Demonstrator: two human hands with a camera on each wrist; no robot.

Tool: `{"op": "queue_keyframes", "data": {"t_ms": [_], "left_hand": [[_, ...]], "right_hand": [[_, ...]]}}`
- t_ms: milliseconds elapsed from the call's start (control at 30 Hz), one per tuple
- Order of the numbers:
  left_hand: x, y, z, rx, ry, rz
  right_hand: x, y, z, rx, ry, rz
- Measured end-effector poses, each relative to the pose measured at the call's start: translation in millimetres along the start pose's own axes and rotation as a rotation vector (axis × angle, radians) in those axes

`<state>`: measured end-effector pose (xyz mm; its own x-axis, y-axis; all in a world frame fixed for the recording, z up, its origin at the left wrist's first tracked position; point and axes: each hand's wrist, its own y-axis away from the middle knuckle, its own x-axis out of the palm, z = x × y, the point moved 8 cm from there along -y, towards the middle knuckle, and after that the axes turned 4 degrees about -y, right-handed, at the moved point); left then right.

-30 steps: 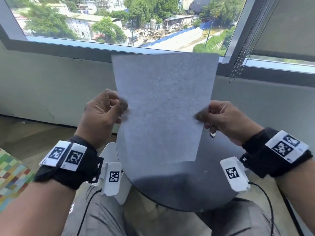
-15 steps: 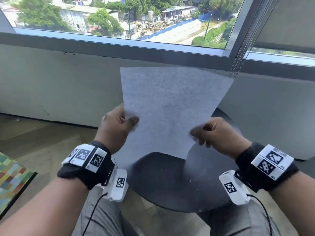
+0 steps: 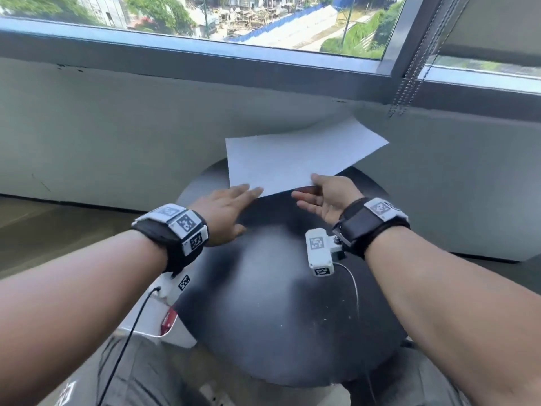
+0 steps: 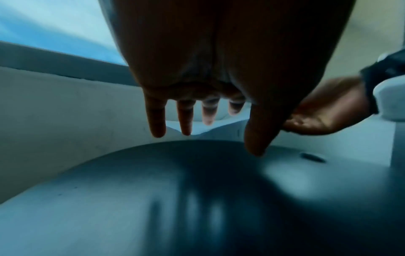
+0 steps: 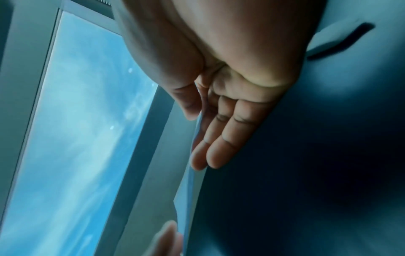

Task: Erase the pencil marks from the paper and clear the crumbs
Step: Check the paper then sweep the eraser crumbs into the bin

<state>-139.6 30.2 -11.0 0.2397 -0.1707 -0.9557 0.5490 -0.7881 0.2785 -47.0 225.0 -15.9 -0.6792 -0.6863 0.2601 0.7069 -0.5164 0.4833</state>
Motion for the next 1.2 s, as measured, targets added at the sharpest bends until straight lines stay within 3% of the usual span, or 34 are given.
{"op": "queue_keyframes", "data": {"t_ms": [133, 267, 333, 400, 600, 800, 867, 967, 1100, 1200], "left_hand": [[16.7, -28.4, 3.6, -0.007, -0.042, 0.172], [11.5, -40.2, -5.4, 0.014, -0.045, 0.159], [8.7, -41.9, -7.2, 0.018, -0.072, 0.156], [9.5, -43.6, -5.7, 0.016, -0.111, 0.176], [15.6, -48.8, 0.9, -0.006, -0.181, 0.205], [22.5, -50.1, 5.7, 0.009, -0.154, 0.227], [22.0, -46.8, 10.1, 0.008, -0.049, 0.217], [22.0, -31.5, 21.6, -0.027, 0.06, 0.189], [36.4, 7.3, 42.9, -0.089, -0.002, 0.22], [52.8, 45.3, 38.9, -0.104, -0.099, 0.278]], "right_hand": [[-10.8, -16.8, 7.9, 0.089, 0.289, 0.04], [-60.7, -31.4, 46.6, -0.083, 1.059, -0.151], [-71.6, -33.0, 49.2, -0.175, 1.5, -0.138], [-78.8, -34.0, 35.2, -0.183, 1.759, -0.085], [-83.3, -25.4, 22.4, -0.106, 1.724, -0.045], [-12.0, 3.1, 43.0, -0.398, 1.651, 0.19], [3.3, -9.5, 55.1, -0.493, 1.588, 0.154], [4.6, -42.8, 53.9, -0.51, 1.55, 0.075], [-7.9, -59.0, 30.7, -0.483, 1.672, 0.082], [-12.1, -38.2, 20.1, -0.571, 1.681, 0.09]]}}
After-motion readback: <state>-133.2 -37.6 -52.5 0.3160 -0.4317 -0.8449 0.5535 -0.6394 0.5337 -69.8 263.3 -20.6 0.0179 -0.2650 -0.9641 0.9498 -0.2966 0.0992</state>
